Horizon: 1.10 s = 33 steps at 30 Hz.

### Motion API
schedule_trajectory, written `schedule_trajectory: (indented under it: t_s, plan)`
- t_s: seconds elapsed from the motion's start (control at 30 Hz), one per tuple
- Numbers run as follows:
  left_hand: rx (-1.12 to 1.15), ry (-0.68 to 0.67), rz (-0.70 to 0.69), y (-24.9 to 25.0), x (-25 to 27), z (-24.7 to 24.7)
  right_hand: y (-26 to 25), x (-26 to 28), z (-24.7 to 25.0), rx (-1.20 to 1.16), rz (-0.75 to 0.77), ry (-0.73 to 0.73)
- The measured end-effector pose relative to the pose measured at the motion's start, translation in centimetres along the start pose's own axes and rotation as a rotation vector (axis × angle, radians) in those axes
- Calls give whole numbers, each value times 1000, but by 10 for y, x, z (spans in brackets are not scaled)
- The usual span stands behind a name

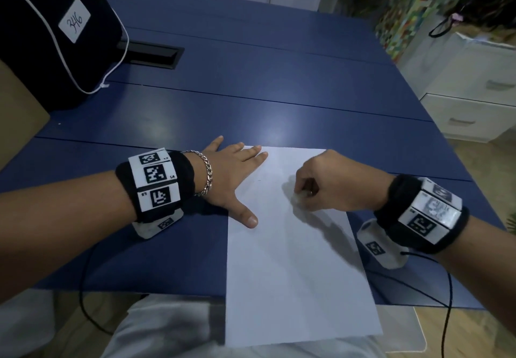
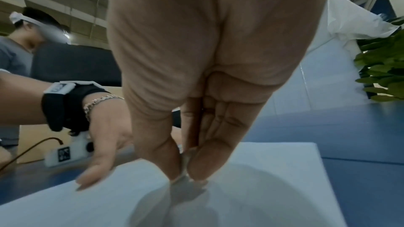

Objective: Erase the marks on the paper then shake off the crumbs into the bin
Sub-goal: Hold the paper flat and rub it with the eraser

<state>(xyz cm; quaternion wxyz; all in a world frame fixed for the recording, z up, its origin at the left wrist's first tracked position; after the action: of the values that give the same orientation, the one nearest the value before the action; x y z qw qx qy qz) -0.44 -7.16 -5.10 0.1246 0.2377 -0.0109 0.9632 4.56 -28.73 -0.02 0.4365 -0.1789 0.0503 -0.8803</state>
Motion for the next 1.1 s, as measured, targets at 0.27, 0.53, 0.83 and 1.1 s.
schedule_trajectory:
  t_s: [0.27,0.53,0.83,1.1]
  plan:
    - [23,276,-93,7,24,10,22,-1,10,-2,-94,49]
    - [18,-5,-69,-5,-2,6,-10,-21,5,-9,9,43]
    - [-65,1,-58,-8,-9,6,-43,-17,-16,51,107,2]
    - [-72,9,-49,-7,-10,8,-37,-26,-12,106,64,43]
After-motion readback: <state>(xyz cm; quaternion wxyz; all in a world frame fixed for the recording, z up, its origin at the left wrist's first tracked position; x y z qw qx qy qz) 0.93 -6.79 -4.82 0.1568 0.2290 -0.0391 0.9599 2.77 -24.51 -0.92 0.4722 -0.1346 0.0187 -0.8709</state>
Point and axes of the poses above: each hand's wrist, its own x-axis away from the middle knuckle, its own z-axis out of the back of the hand, y = z × x, the point moved 3 cm from there along -x, towards the middle knuckle, and after that the axes turned 1 degree about z, right-handed, at the moved point
